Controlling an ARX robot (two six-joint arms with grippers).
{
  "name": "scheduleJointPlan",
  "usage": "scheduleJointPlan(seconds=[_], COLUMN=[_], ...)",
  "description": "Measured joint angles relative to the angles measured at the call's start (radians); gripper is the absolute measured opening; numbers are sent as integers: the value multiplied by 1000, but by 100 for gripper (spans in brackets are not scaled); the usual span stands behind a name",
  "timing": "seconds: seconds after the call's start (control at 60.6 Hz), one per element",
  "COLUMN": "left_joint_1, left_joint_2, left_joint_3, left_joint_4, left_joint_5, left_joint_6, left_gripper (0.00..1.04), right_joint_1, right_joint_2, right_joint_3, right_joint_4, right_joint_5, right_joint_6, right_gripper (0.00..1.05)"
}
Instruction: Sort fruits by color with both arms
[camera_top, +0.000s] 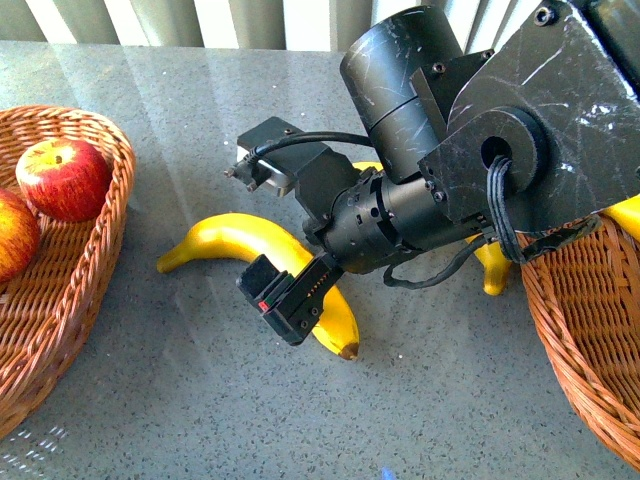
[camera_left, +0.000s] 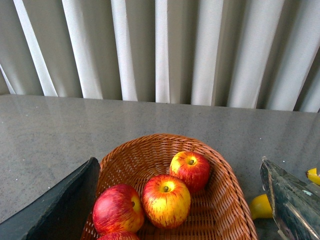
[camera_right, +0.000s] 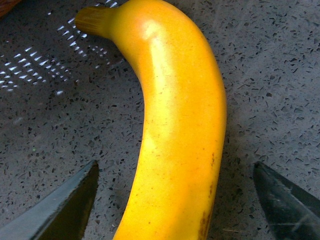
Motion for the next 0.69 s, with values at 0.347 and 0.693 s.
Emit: scheduleJointPlan(seconds=[0.347, 0.693], left_joint_1=[0, 0], left_joint_2=[0, 0], left_joint_3=[0, 0], left_joint_4=[0, 0], left_joint_5=[0, 0], left_joint_6=[0, 0], left_gripper=[96, 96], right_joint_1=[-40, -199], right_joint_2=[-55, -247], right_joint_3=[-27, -63], right_joint_4=[56, 118], right_joint_5=[0, 47], right_joint_6=[95, 264], right_gripper=[30, 29])
